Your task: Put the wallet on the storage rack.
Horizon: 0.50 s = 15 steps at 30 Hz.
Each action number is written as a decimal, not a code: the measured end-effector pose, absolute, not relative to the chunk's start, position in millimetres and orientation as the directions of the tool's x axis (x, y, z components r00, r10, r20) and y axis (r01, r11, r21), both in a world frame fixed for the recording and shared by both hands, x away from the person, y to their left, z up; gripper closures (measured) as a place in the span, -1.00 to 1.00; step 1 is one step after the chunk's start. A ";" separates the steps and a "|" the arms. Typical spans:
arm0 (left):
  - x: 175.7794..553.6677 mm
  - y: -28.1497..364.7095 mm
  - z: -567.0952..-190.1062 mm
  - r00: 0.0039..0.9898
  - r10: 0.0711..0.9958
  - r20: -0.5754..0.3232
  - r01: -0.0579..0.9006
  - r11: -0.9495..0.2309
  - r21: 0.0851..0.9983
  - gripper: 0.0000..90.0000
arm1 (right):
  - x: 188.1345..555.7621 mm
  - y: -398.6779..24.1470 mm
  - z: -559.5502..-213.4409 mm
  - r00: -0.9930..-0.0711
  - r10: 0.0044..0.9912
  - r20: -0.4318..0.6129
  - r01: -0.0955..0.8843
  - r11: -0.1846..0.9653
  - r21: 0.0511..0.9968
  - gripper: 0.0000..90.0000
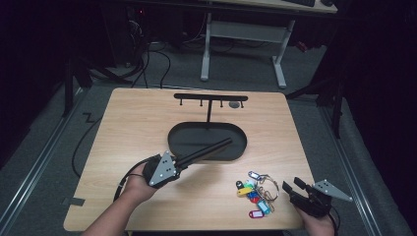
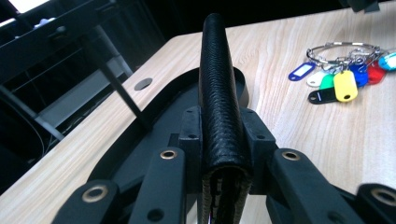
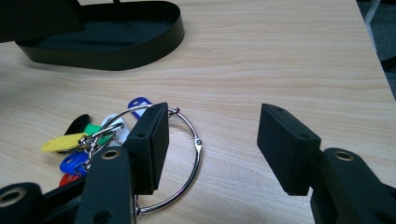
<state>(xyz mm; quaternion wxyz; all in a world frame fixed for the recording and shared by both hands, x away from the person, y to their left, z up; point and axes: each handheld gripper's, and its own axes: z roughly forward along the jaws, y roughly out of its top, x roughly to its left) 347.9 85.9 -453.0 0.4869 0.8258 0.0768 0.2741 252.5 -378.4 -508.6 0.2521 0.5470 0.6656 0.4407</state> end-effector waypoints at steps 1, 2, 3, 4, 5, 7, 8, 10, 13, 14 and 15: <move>350.2 83.7 -453.2 0.839 0.386 0.382 -0.146 -0.517 0.843 0.65 | 252.4 -378.3 -508.7 -0.275 0.950 0.147 0.506 0.013 0.862 -0.02; 352.9 81.8 -453.1 0.841 0.382 0.384 -0.148 -0.521 0.841 0.65 | 252.5 -378.1 -508.9 -0.277 0.950 0.145 0.506 0.016 0.862 -0.02; 355.7 80.1 -452.9 0.839 0.378 0.390 -0.151 -0.527 0.836 0.65 | 252.4 -377.5 -508.9 -0.275 0.950 0.146 0.509 0.015 0.861 -0.02; 358.6 78.9 -452.8 0.838 0.375 0.396 -0.158 -0.529 0.834 0.65 | 252.5 -377.1 -509.0 -0.275 0.950 0.145 0.510 0.016 0.860 -0.02; 361.9 78.3 -452.0 0.839 0.370 0.399 -0.161 -0.532 0.831 0.65 | 252.6 -376.9 -509.3 -0.277 0.950 0.144 0.510 0.018 0.860 -0.02; 368.5 77.4 -450.1 0.838 0.361 0.410 -0.172 -0.537 0.825 0.65 | 252.9 -376.8 -509.7 -0.279 0.950 0.142 0.511 0.022 0.860 -0.02; 372.1 77.3 -449.1 0.837 0.360 0.412 -0.175 -0.537 0.825 0.65 | 253.0 -376.7 -509.9 -0.279 0.950 0.142 0.512 0.021 0.859 -0.02; 380.8 78.4 -446.1 0.846 0.350 0.403 -0.174 -0.532 0.828 0.65 | 253.2 -376.6 -510.0 -0.273 0.951 0.145 0.514 0.017 0.858 -0.02; 394.4 79.3 -443.4 0.844 0.352 0.404 -0.176 -0.530 0.829 0.65 | 254.0 -375.5 -509.9 -0.270 0.952 0.145 0.512 0.014 0.859 -0.02; 398.9 79.0 -443.1 0.842 0.355 0.406 -0.172 -0.537 0.826 0.65 | 254.2 -374.4 -509.9 -0.272 0.952 0.142 0.512 0.018 0.859 -0.02; 403.3 78.9 -443.6 0.838 0.360 0.410 -0.172 -0.539 0.825 0.65 | 254.2 -373.5 -510.1 -0.273 0.952 0.139 0.514 0.022 0.858 -0.02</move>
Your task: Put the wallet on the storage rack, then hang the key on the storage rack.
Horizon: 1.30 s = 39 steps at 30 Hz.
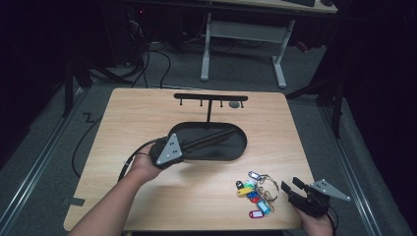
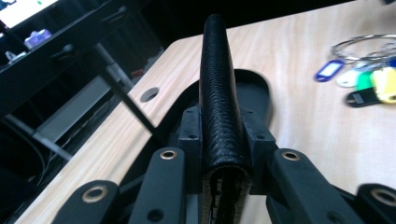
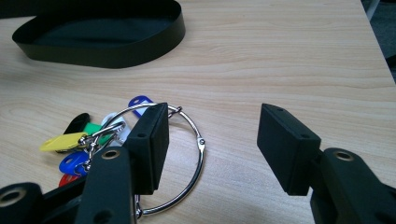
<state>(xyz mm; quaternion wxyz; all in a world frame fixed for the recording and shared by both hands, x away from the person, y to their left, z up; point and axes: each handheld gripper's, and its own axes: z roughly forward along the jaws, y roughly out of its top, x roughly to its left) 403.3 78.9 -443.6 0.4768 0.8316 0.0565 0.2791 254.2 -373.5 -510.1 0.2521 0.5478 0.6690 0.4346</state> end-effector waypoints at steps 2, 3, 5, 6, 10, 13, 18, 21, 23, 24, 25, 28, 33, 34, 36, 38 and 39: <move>412.6 79.7 -446.2 0.841 0.378 0.386 -0.147 -0.527 0.837 0.65 | 254.5 -372.5 -510.9 -0.272 0.952 0.137 0.517 0.025 0.855 -0.02; 416.9 79.4 -447.5 0.841 0.385 0.381 -0.134 -0.533 0.835 0.65 | 254.4 -372.4 -511.1 -0.268 0.954 0.137 0.520 0.024 0.854 -0.02; 423.4 78.0 -451.0 0.838 0.389 0.382 -0.126 -0.544 0.830 0.65 | 254.2 -372.8 -511.3 -0.264 0.954 0.142 0.521 0.017 0.854 -0.02; 426.2 77.1 -452.3 0.840 0.388 0.380 -0.123 -0.546 0.829 0.65 | 254.0 -372.8 -511.4 -0.262 0.955 0.141 0.521 0.017 0.853 -0.02; 432.6 71.1 -455.6 0.841 0.377 0.389 -0.135 -0.550 0.824 0.65 | 252.9 -373.2 -511.8 -0.259 0.956 0.141 0.524 0.016 0.852 -0.02; 434.9 68.0 -458.9 0.842 0.380 0.383 -0.130 -0.546 0.828 0.65 | 251.9 -374.1 -511.8 -0.252 0.957 0.144 0.525 0.010 0.851 -0.02; 437.5 63.8 -464.9 0.844 0.373 0.385 -0.127 -0.558 0.820 0.65 | 250.6 -375.8 -511.9 -0.247 0.957 0.151 0.524 0.001 0.851 -0.01; 440.0 62.0 -467.8 0.846 0.360 0.394 -0.145 -0.556 0.818 0.65 | 250.2 -375.4 -511.8 -0.248 0.957 0.152 0.526 0.001 0.851 -0.01; 443.6 60.6 -470.4 0.848 0.362 0.386 -0.133 -0.560 0.818 0.65 | 250.0 -375.5 -511.9 -0.253 0.956 0.147 0.523 0.007 0.853 -0.01; 445.5 59.2 -472.3 0.847 0.362 0.389 -0.130 -0.568 0.812 0.65 | 249.8 -375.6 -512.1 -0.253 0.956 0.147 0.523 0.008 0.852 -0.01; 447.1 57.9 -475.0 0.845 0.355 0.399 -0.137 -0.577 0.805 0.65 | 249.5 -375.5 -512.0 -0.252 0.956 0.150 0.526 0.005 0.850 -0.01; 451.7 56.1 -480.2 0.850 0.344 0.399 -0.151 -0.566 0.810 0.65 | 249.2 -376.4 -511.6 -0.248 0.956 0.155 0.525 -0.002 0.851 -0.01; 458.7 52.2 -485.2 0.870 0.333 0.365 -0.124 -0.567 0.814 0.63 | 249.2 -376.1 -512.7 -0.248 0.956 0.159 0.529 -0.003 0.849 0.00; 459.0 52.1 -486.2 0.872 0.328 0.364 -0.120 -0.577 0.807 0.62 | 249.2 -376.2 -513.1 -0.249 0.955 0.160 0.530 -0.004 0.848 0.00; 459.1 52.7 -488.3 0.880 0.321 0.350 -0.099 -0.596 0.797 0.60 | 248.9 -376.5 -513.7 -0.249 0.955 0.162 0.532 -0.005 0.846 0.00; 458.2 53.4 -490.7 0.882 0.319 0.346 -0.083 -0.618 0.782 0.58 | 248.5 -376.7 -513.8 -0.249 0.955 0.163 0.533 -0.005 0.846 0.00; 457.5 54.4 -491.7 0.886 0.315 0.339 -0.079 -0.618 0.782 0.57 | 248.3 -376.4 -513.8 -0.247 0.955 0.163 0.534 -0.007 0.846 0.00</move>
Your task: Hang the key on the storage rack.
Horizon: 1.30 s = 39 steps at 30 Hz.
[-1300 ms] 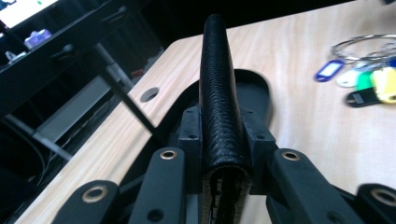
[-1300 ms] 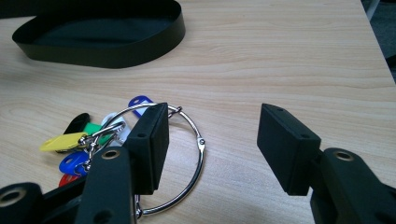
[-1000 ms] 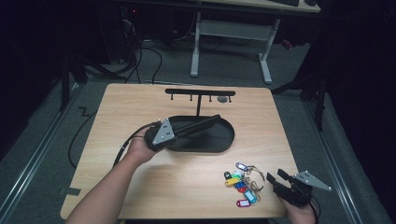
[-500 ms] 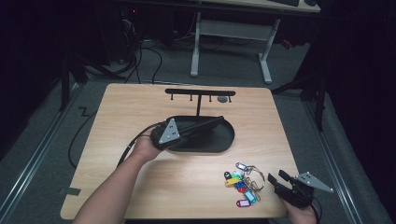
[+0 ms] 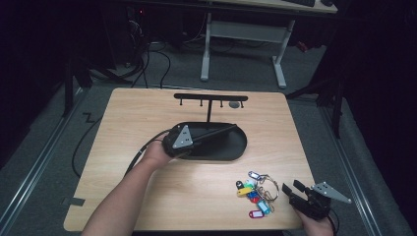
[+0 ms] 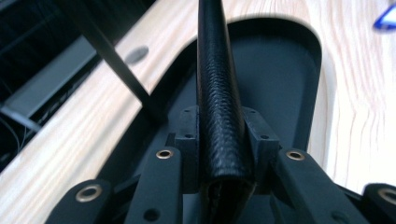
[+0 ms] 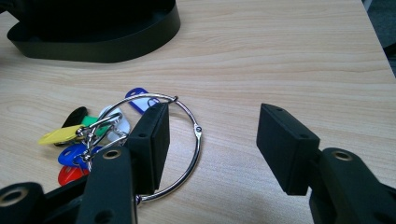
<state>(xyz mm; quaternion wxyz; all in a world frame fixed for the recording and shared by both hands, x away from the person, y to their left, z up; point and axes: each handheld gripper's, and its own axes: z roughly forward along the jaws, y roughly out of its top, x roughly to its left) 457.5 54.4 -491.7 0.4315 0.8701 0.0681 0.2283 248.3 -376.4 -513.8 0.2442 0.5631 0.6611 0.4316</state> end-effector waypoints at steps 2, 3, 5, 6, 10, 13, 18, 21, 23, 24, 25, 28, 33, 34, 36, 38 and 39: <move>455.9 55.8 -493.2 0.889 0.320 0.327 -0.067 -0.616 0.785 0.55 | 248.1 -376.6 -513.7 -0.244 0.956 0.161 0.534 -0.006 0.845 0.00; 454.8 56.2 -493.8 0.890 0.320 0.326 -0.064 -0.619 0.783 0.53 | 248.0 -376.8 -513.7 -0.241 0.957 0.163 0.536 -0.009 0.844 0.00; 452.5 57.2 -494.9 0.891 0.317 0.325 -0.059 -0.628 0.776 0.48 | 248.3 -377.4 -513.9 -0.238 0.957 0.164 0.536 -0.011 0.844 0.00; 451.4 57.7 -495.4 0.891 0.317 0.326 -0.059 -0.632 0.773 0.47 | 248.3 -377.4 -513.9 -0.237 0.957 0.166 0.537 -0.014 0.844 0.00; 452.6 59.3 -496.1 0.895 0.314 0.317 -0.053 -0.631 0.774 0.44 | 248.5 -375.9 -513.8 -0.241 0.957 0.161 0.537 -0.006 0.843 0.00; 456.8 60.6 -497.1 0.894 0.327 0.308 -0.044 -0.620 0.784 0.44 | 249.1 -375.0 -513.7 -0.245 0.957 0.158 0.535 -0.002 0.845 0.00; 464.4 62.8 -495.7 0.886 0.350 0.303 -0.029 -0.610 0.792 0.49 | 249.1 -376.0 -514.7 -0.239 0.957 0.163 0.542 -0.007 0.841 0.00; 464.0 62.9 -491.8 0.879 0.373 0.295 -0.010 -0.605 0.796 0.47 | 249.6 -376.6 -514.8 -0.240 0.957 0.160 0.541 -0.004 0.841 0.00; 462.1 64.5 -488.8 0.880 0.379 0.285 -0.004 -0.595 0.804 0.41 | 249.7 -376.6 -514.9 -0.239 0.958 0.161 0.542 -0.006 0.840 0.00; 460.3 65.3 -487.9 0.882 0.375 0.286 -0.008 -0.594 0.805 0.40 | 249.7 -376.6 -515.0 -0.238 0.958 0.162 0.543 -0.007 0.840 0.00; 458.5 66.4 -487.3 0.882 0.370 0.292 -0.017 -0.594 0.804 0.40 | 249.8 -376.6 -515.0 -0.239 0.958 0.160 0.542 -0.005 0.840 0.00; 455.1 69.1 -488.7 0.889 0.359 0.284 -0.015 -0.597 0.802 0.37 | 249.8 -376.0 -514.6 -0.238 0.958 0.159 0.542 -0.005 0.840 0.00; 447.1 68.4 -493.4 0.900 0.335 0.280 -0.013 -0.620 0.785 0.35 | 248.8 -374.4 -513.4 -0.240 0.958 0.156 0.536 -0.003 0.844 0.00; 445.6 68.1 -495.4 0.901 0.324 0.287 -0.023 -0.626 0.780 0.37 | 248.6 -374.0 -513.2 -0.238 0.958 0.157 0.536 -0.005 0.844 0.00; 445.9 67.7 -498.6 0.909 0.320 0.268 -0.013 -0.620 0.784 0.37 | 248.6 -373.6 -512.9 -0.238 0.959 0.157 0.537 -0.006 0.844 0.00; 448.2 67.1 -500.0 0.909 0.325 0.260 -0.008 -0.611 0.792 0.37 | 248.5 -373.4 -512.9 -0.238 0.958 0.157 0.536 -0.005 0.844 0.00; 449.4 66.2 -500.3 0.908 0.328 0.260 -0.008 -0.608 0.794 0.38 | 248.5 -373.3 -512.9 -0.241 0.958 0.155 0.535 -0.003 0.845 0.00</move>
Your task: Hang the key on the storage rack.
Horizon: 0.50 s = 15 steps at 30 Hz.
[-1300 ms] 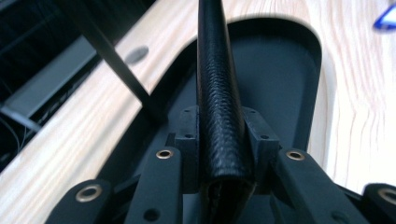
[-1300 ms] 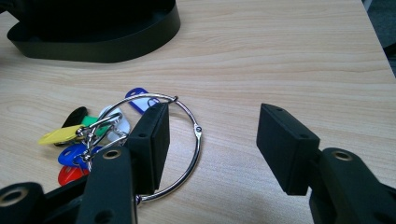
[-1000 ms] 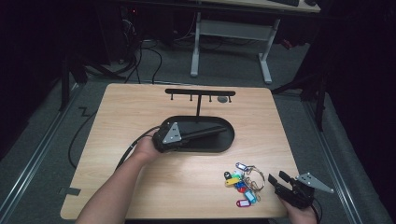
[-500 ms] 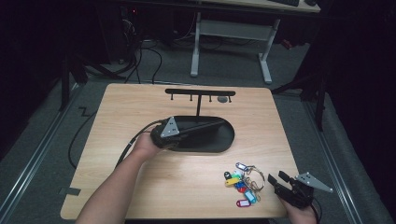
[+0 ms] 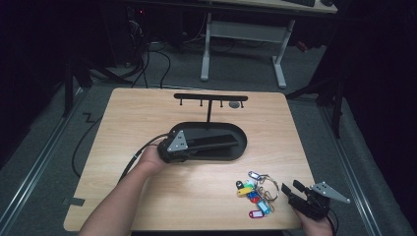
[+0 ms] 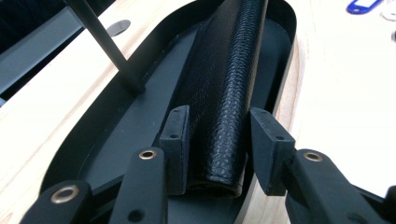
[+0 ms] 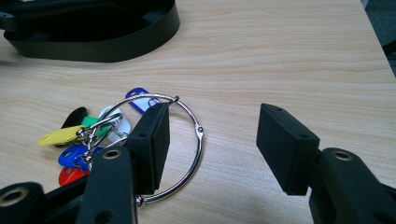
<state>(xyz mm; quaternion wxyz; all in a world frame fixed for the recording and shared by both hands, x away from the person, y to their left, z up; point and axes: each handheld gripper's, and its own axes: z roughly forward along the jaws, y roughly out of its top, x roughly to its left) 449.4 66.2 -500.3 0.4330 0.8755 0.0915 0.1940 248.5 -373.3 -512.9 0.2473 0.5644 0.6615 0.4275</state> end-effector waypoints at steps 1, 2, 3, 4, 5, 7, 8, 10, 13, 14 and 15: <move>450.6 65.1 -500.2 0.907 0.328 0.265 -0.011 -0.609 0.793 0.40 | 248.3 -373.0 -512.9 -0.241 0.958 0.156 0.536 -0.003 0.844 0.00; 452.1 63.6 -500.2 0.906 0.328 0.268 -0.013 -0.611 0.791 0.42 | 248.2 -372.7 -512.9 -0.240 0.958 0.158 0.537 -0.004 0.843 0.00; 453.5 61.9 -500.3 0.908 0.323 0.268 -0.015 -0.613 0.790 0.43 | 248.2 -372.7 -513.2 -0.240 0.958 0.157 0.538 -0.003 0.843 0.00; 455.3 60.3 -500.3 0.907 0.320 0.273 -0.017 -0.621 0.784 0.43 | 248.6 -372.8 -513.5 -0.244 0.958 0.153 0.538 0.002 0.843 0.00; 456.9 59.0 -501.1 0.904 0.325 0.277 -0.019 -0.617 0.787 0.43 | 249.0 -372.9 -513.8 -0.245 0.958 0.151 0.538 0.005 0.843 0.00; 461.5 59.1 -502.6 0.903 0.331 0.272 -0.016 -0.609 0.793 0.43 | 249.6 -373.4 -514.7 -0.243 0.958 0.153 0.543 0.003 0.840 0.00; 463.7 59.6 -502.9 0.902 0.343 0.264 -0.006 -0.601 0.799 0.43 | 249.9 -373.8 -515.2 -0.241 0.958 0.157 0.545 -0.001 0.838 0.00; 466.9 60.4 -503.5 0.897 0.362 0.254 0.008 -0.588 0.809 0.42 | 250.3 -374.8 -516.1 -0.243 0.957 0.156 0.547 0.002 0.837 0.00; 468.9 61.4 -504.5 0.898 0.367 0.244 0.019 -0.586 0.810 0.38 | 250.1 -374.9 -516.1 -0.243 0.957 0.156 0.547 0.002 0.837 0.00; 468.7 61.4 -504.9 0.895 0.374 0.243 0.028 -0.589 0.808 0.36 | 250.1 -374.7 -516.1 -0.243 0.957 0.156 0.547 0.002 0.837 0.00; 469.1 61.8 -505.3 0.893 0.381 0.239 0.039 -0.595 0.803 0.32 | 250.1 -374.6 -516.0 -0.244 0.957 0.155 0.547 0.004 0.837 0.00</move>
